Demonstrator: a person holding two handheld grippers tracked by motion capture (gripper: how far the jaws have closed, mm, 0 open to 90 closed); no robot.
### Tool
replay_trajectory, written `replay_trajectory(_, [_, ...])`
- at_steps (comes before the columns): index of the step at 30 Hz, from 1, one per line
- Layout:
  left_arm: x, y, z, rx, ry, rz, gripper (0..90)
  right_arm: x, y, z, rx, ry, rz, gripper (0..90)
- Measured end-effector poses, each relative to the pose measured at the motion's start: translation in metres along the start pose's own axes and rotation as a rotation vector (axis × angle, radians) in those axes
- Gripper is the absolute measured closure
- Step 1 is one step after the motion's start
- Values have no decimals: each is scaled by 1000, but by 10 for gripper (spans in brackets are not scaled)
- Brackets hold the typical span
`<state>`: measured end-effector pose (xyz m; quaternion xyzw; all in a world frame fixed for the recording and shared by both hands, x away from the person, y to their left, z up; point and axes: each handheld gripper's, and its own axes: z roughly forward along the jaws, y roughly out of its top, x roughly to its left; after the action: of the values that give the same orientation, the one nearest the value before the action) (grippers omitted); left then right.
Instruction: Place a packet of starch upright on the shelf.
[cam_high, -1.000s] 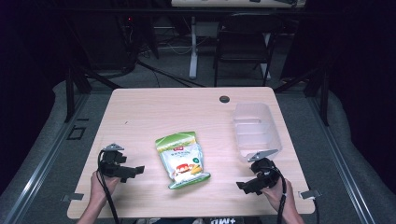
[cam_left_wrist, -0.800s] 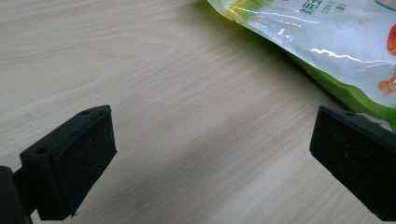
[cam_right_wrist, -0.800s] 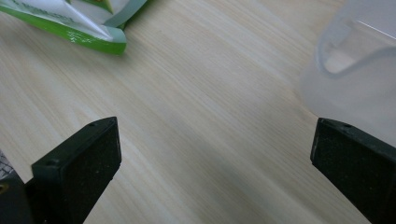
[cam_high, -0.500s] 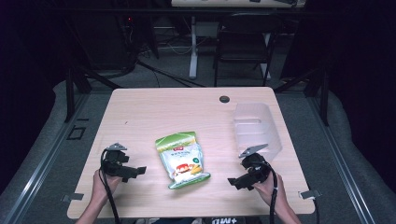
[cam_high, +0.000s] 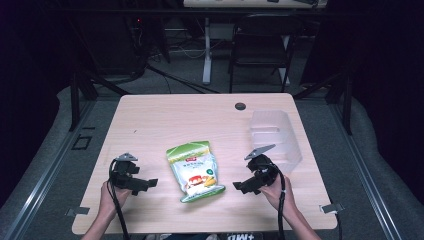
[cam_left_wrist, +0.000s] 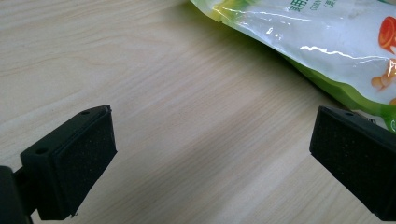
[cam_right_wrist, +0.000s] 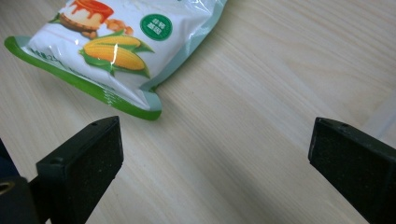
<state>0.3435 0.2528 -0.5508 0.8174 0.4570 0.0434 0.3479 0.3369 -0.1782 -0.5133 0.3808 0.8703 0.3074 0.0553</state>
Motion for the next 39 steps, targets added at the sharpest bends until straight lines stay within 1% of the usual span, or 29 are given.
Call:
replay_trajectory(1, [-1,0,1,1,0,3,3,0,2,1,-1,5,-6,28])
replay_trajectory(3, [-2,0,1,2,-1,5,3,0,7,4,-8,24,-1,32])
replay_trajectory(5, [-1,1,2,3,-5,5,3,2,13,6,-15,32,-4,34])
replay_trajectory(9, [-2,2,3,10,-11,12,3,5,28,12,-21,35,-22,42])
replay_trajectory(11, [-3,2,3,8,-15,13,3,5,32,14,-26,46,-16,48])
replay_trajectory(13, [-2,2,2,9,-17,18,3,5,38,19,-33,48,-5,59])
replay_trajectory(14, [-2,2,3,4,-17,11,3,4,39,20,-33,52,-3,63])
replay_trajectory(16, [-1,2,3,5,-22,8,3,4,43,25,-21,48,-9,68])
replay_trajectory(18, [-1,2,3,4,-25,8,3,2,47,30,-16,56,0,72])
replay_trajectory(19, [-1,2,3,4,-24,10,3,1,49,34,-20,51,9,75])
replay_trajectory(20, [-2,2,3,4,-27,10,3,0,50,36,-15,61,12,75])
replay_trajectory(21, [-2,2,4,4,-28,10,3,-1,52,38,-10,54,7,76])
replay_trajectory(23, [-2,2,4,5,-29,10,3,-3,55,42,-8,65,27,81])
replay_trajectory(25, [-1,2,3,7,-29,14,3,-6,58,47,1,62,39,87])
replay_trajectory(26, [-1,2,3,7,-30,15,3,-8,60,50,11,75,39,91])
replay_trajectory(27, [-1,2,3,7,-29,15,3,-9,62,52,14,83,48,99])
replay_trajectory(28, [-1,2,3,8,-30,14,3,-9,63,54,19,74,49,107])
replay_trajectory(29, [-1,2,3,8,-31,14,3,-9,64,56,18,84,49,111])
replay_trajectory(31, [-1,2,4,8,-33,7,3,-11,68,60,31,77,43,130])
replay_trajectory(34, [0,2,4,6,-36,8,3,-14,72,68,45,86,46,142])
replay_trajectory(39, [1,2,3,7,-37,1,3,-17,79,79,49,99,76,163])
